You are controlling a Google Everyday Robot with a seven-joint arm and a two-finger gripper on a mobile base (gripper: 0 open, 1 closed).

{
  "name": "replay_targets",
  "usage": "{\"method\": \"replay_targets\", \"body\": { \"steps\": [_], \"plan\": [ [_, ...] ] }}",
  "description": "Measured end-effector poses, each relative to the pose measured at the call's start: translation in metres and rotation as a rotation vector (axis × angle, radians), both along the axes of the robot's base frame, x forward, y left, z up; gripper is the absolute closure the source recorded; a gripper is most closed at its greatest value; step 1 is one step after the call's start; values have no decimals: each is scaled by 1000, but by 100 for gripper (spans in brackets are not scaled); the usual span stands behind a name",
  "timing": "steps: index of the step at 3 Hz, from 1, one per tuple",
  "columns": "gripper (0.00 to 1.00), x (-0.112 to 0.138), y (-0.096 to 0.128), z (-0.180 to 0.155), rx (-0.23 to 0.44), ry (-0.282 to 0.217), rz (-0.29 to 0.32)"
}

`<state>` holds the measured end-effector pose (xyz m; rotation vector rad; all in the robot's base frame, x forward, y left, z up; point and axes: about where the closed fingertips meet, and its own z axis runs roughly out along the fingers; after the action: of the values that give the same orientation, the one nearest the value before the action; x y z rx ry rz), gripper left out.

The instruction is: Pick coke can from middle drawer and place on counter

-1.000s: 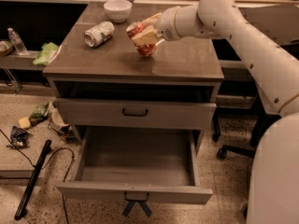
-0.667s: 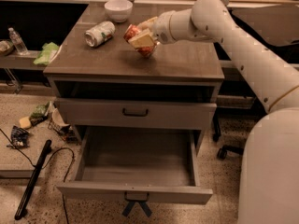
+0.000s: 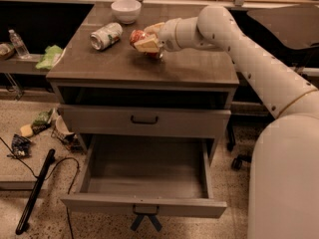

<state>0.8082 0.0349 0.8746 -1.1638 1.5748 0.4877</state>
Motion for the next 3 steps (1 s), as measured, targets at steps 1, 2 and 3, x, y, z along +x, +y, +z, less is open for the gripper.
{"method": "replay_targets", "body": {
  "steps": [1, 2, 3],
  "plan": [
    [4, 0, 0, 0, 0, 0, 0],
    [0, -3, 1, 1, 2, -5, 9],
    [0, -10, -1, 11, 6, -27, 22]
  ]
}}
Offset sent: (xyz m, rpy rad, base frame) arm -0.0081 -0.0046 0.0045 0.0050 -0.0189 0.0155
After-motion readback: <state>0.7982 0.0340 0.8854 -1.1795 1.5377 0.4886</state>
